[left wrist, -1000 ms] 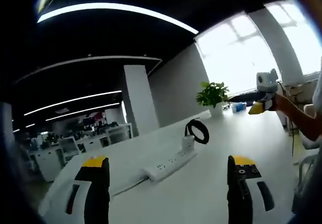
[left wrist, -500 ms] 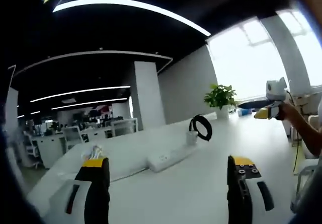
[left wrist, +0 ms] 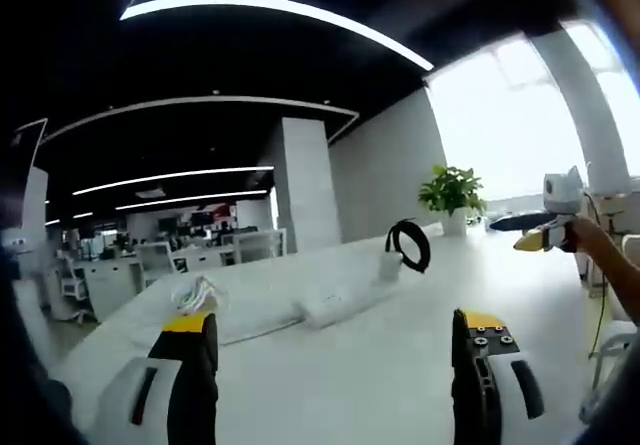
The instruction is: Straighten the power strip on the desk, plug the charger into it
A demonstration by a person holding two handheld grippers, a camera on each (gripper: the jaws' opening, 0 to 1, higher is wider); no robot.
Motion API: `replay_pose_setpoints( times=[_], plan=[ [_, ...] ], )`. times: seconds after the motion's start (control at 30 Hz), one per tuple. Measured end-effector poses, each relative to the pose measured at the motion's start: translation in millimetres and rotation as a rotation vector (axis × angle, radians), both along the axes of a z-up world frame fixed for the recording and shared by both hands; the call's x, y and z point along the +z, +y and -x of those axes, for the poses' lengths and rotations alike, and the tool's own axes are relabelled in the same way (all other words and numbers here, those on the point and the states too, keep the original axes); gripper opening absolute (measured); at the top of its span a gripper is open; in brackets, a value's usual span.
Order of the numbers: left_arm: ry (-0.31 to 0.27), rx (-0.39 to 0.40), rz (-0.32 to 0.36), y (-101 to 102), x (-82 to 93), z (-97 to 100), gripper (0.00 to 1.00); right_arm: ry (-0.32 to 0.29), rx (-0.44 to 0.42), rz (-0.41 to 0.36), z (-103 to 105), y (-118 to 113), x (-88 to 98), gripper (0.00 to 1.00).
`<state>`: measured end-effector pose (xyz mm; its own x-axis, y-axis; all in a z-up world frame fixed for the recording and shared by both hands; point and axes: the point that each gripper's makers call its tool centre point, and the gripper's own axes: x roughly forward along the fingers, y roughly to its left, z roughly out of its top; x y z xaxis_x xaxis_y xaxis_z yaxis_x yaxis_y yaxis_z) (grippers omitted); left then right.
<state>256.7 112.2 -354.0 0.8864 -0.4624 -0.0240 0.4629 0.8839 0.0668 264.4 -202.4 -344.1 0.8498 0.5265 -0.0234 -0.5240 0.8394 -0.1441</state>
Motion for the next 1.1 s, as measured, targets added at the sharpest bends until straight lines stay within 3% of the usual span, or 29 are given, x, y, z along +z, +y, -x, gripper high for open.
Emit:
replay_pose_setpoints(
  times=[0.27,0.73,1.1],
  plan=[
    [0.013,0.034,-0.029,6,-7.7,3.5,0.99,0.014,-0.026,0.014,5,-5,-9.4,0.88],
    [0.027,0.061,0.011,7,-17.2,11.3,0.99,0.029,-0.066,-0.026,12,-13,-14.6,0.87],
    [0.046,0.078,0.016,11,-23.9,13.8,0.99,0.061,-0.068,-0.013,14,-14,-24.3,0.85]
  ],
)
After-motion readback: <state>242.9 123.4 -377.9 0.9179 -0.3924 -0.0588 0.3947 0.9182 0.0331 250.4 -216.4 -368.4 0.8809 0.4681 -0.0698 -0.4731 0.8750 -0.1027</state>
